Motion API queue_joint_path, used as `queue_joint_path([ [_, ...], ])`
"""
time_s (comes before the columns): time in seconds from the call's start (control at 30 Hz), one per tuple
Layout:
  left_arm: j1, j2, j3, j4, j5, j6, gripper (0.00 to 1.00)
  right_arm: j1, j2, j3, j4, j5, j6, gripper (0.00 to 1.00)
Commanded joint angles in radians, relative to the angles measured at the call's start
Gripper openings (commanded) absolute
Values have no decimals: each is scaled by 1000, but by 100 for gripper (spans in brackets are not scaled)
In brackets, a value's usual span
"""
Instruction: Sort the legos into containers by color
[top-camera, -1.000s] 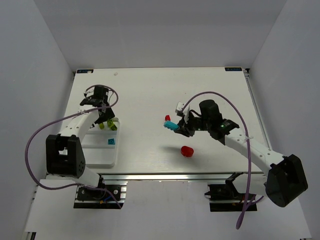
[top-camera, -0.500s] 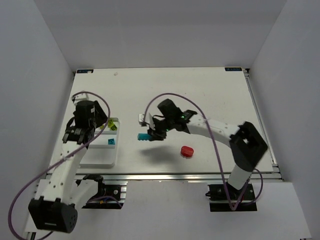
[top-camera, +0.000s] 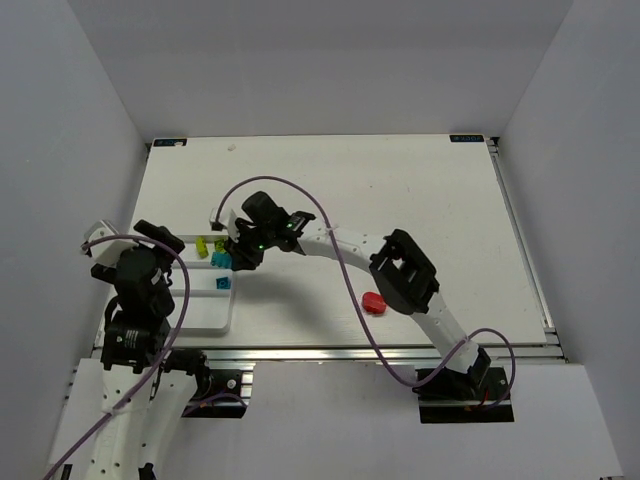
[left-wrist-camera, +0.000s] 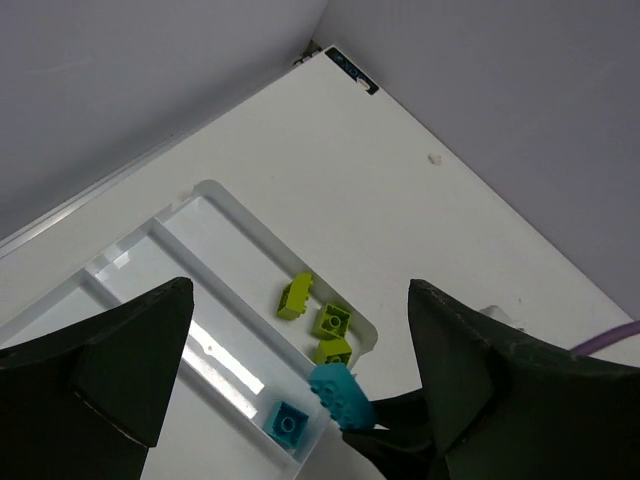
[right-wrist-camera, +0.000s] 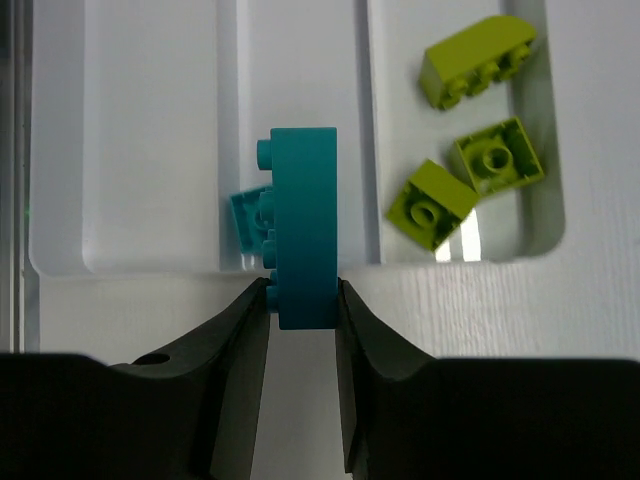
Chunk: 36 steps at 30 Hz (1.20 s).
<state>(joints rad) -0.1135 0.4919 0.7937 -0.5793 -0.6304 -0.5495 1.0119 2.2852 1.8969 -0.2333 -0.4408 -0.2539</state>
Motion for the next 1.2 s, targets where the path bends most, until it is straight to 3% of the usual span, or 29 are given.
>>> queue_joint_path([
  [0.0,-5,-53,-13,-16,-58,-17,98,45,68,115,45,-4,91,0],
  [0.1,-14,-67,-13,-14,-61,-17,98,60,115,180,46,1,116,0],
  [0.13,-14,-70,-13,-14,-60,-15,98,68,125,180,51,8,116,6],
  [0.17,-14,-70,-13,-14,-58,-15,98,68,131,180,57,14,117,23],
  [0.27,-14,-67,-14,-5,-28,0,98,70,140,182,58,13,139,45],
  [0.4,-14,-75,-27,42,70,40,97,51,117,174,54,11,151,50],
  [0.5,-14,-94,-46,85,182,78,90,34,68,160,55,-4,153,52],
  [0.57,-14,-104,-59,126,300,111,52,22,21,145,49,-18,159,47],
  [0.6,-14,-95,-66,139,345,118,34,2,-28,130,49,-18,159,38],
  [0.63,-14,-84,-70,150,389,129,2,-4,-56,82,54,-12,169,11],
  [0.67,-14,-67,-71,171,502,134,0,-13,-91,50,57,3,176,0],
  [0.87,-14,192,-73,284,955,148,0,-137,-427,-360,149,247,304,0],
  [0.97,-23,411,-30,306,1101,109,14,-229,-588,-549,147,301,378,0],
  [1.03,-38,611,5,308,1182,88,35,-341,-691,-643,161,213,456,0],
  [1.07,-67,675,53,294,1195,83,45,-369,-726,-713,161,183,475,12],
  [1.1,-90,738,79,283,1186,76,59,-451,-780,-734,148,165,485,30],
  [1.13,-113,836,103,268,1151,66,61,-478,-794,-739,125,143,478,57],
  [1.17,-167,874,122,265,1115,54,62,-498,-809,-737,55,131,469,66],
])
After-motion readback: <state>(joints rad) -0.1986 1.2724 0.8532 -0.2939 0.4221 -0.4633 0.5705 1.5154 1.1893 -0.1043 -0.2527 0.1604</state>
